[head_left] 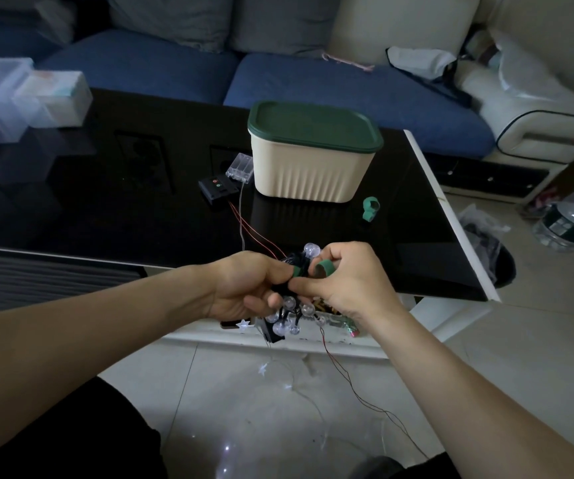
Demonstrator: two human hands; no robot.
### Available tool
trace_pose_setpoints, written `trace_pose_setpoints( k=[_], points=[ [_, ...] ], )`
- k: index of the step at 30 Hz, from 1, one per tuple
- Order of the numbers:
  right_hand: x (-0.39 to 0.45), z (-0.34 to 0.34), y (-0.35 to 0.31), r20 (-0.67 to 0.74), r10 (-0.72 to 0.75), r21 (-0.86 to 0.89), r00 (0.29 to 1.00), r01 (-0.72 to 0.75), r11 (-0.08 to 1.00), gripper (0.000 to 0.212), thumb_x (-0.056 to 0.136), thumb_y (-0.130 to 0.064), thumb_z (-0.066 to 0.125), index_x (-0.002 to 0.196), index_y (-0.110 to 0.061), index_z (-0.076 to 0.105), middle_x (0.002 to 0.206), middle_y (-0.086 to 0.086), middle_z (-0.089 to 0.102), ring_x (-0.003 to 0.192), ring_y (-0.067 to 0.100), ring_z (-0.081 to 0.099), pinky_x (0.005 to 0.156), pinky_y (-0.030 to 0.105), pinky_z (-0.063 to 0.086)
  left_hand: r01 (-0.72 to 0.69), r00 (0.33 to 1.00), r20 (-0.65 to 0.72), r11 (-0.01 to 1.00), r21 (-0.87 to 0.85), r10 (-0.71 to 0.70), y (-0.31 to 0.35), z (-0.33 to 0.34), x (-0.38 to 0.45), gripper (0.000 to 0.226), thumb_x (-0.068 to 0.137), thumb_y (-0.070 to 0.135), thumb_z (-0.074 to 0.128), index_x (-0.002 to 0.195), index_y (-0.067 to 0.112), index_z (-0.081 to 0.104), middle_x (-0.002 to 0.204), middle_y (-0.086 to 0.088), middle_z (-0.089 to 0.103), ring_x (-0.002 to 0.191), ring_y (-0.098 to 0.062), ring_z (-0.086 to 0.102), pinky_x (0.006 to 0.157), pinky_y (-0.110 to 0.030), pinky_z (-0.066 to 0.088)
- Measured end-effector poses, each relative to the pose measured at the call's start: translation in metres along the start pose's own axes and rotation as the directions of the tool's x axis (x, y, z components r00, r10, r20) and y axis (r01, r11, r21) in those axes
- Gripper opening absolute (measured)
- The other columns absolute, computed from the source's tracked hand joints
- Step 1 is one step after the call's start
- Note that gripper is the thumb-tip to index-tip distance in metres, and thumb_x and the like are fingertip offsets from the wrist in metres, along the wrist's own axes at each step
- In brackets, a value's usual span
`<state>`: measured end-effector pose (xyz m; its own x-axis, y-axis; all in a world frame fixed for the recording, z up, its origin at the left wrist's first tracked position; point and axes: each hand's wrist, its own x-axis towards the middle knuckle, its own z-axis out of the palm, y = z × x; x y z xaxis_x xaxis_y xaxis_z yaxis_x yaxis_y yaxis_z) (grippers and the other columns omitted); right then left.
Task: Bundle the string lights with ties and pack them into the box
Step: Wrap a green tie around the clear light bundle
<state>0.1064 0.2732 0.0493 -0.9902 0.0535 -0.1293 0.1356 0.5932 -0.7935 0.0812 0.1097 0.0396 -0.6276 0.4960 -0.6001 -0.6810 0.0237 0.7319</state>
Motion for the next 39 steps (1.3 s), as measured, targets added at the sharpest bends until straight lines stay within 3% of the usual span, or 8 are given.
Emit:
trace_pose_setpoints(
  k=[8, 11, 14, 16, 19, 28, 33, 39],
  points=[
    [-0.006, -0.003, -0.004, -0.051, -0.067, -0.090, 0.996, 0.062, 0.994, 0.039, 0.059, -0.031, 0.097, 0.064, -0.016, 0.062, 0.055, -0.005, 0.062, 0.039, -0.005, 0.053, 0.039, 0.009, 0.034, 0.043, 0.998, 0.041, 0.998, 0.034, -0.045, 0.000, 0.002, -0.001, 0.029, 0.106, 0.017, 0.033, 0.095, 0.002, 0.055, 0.073, -0.009, 0.066, 0.035, -0.006, 0.039, 0.029, -0.011, 0.021],
    [-0.006, -0.007, -0.003, 0.052, -0.019, -0.007, 0.998, 0.020, 1.000, 0.037, 0.063, -0.027, 0.096, 0.072, -0.011, 0.064, 0.058, 0.004, 0.070, 0.048, 0.007, 0.067, 0.046, 0.019, 0.049, 0.052, 0.996, 0.069, 0.994, 0.098, -0.058, 0.002, 0.002, -0.001, 0.030, 0.105, 0.019, 0.036, 0.093, 0.002, 0.057, 0.068, -0.006, 0.062, 0.032, -0.005, 0.037, 0.029, -0.012, 0.022],
    [-0.004, -0.017, 0.001, 0.221, 0.042, 0.194, 0.974, -0.087, 0.977, 0.036, 0.061, -0.017, 0.095, 0.083, -0.008, 0.068, 0.070, 0.011, 0.075, 0.065, 0.025, 0.075, 0.067, 0.037, 0.063, 0.015, 0.998, 0.060, 0.983, 0.184, -0.027, 0.004, 0.001, -0.004, 0.026, 0.104, 0.021, 0.039, 0.098, 0.003, 0.058, 0.059, -0.003, 0.058, 0.032, -0.004, 0.036, 0.032, -0.013, 0.024],
    [-0.003, -0.026, 0.002, 0.292, 0.023, 0.201, 0.956, -0.085, 0.976, 0.037, 0.061, -0.011, 0.093, 0.091, -0.009, 0.071, 0.076, 0.007, 0.077, 0.070, 0.022, 0.076, 0.070, 0.031, 0.062, -0.023, 0.998, 0.068, 0.977, 0.210, 0.009, 0.006, 0.001, -0.006, 0.025, 0.104, 0.019, 0.040, 0.092, 0.006, 0.056, 0.056, 0.001, 0.055, 0.033, -0.003, 0.034, 0.035, -0.013, 0.022],
    [-0.002, -0.037, 0.002, 0.311, -0.093, -0.009, 0.946, 0.101, 0.995, 0.036, 0.063, -0.016, 0.095, 0.092, -0.018, 0.075, 0.076, 0.000, 0.076, 0.065, 0.015, 0.073, 0.065, 0.027, 0.059, -0.063, 0.995, 0.094, 0.965, 0.256, 0.040, 0.009, 0.004, -0.009, 0.028, 0.105, 0.016, 0.036, 0.082, 0.009, 0.051, 0.047, 0.004, 0.051, 0.032, -0.002, 0.031, 0.038, -0.015, 0.018],
    [-0.004, -0.039, 0.000, 0.288, -0.362, -0.221, 0.886, 0.430, 0.876, 0.015, 0.076, -0.023, 0.087, 0.077, -0.027, 0.073, 0.073, -0.009, 0.069, 0.068, 0.003, 0.065, 0.060, 0.014, 0.048, -0.070, 0.998, 0.033, 0.909, 0.411, 0.062, -0.001, -0.002, 0.000, 0.033, 0.106, 0.018, 0.040, 0.076, 0.008, 0.050, 0.040, 0.002, 0.036, 0.033, -0.007, 0.028, 0.037, -0.018, 0.024],
    [-0.005, -0.029, -0.004, 0.357, -0.538, -0.313, 0.764, 0.641, 0.701, 0.013, 0.078, -0.012, 0.084, 0.074, -0.021, 0.076, 0.083, -0.012, 0.061, 0.079, 0.002, 0.054, 0.068, 0.034, 0.052, -0.110, 0.993, 0.021, 0.847, 0.521, 0.115, -0.005, 0.001, 0.003, 0.035, 0.105, 0.020, 0.043, 0.074, 0.007, 0.053, 0.039, -0.001, 0.037, 0.033, -0.012, 0.030, 0.042, -0.025, 0.028],
    [-0.007, -0.021, -0.006, 0.389, -0.679, -0.329, 0.623, 0.782, 0.529, 0.023, 0.070, 0.010, 0.068, 0.075, -0.010, 0.077, 0.074, 0.003, 0.071, 0.065, 0.024, 0.066, 0.057, 0.041, 0.056, -0.188, 0.965, 0.000, 0.689, 0.700, 0.263, -0.010, 0.013, -0.001, 0.023, 0.099, -0.001, 0.038, 0.083, 0.003, 0.054, 0.048, -0.008, 0.054, 0.036, -0.015, 0.050, 0.045, -0.024, 0.046]
  ],
)
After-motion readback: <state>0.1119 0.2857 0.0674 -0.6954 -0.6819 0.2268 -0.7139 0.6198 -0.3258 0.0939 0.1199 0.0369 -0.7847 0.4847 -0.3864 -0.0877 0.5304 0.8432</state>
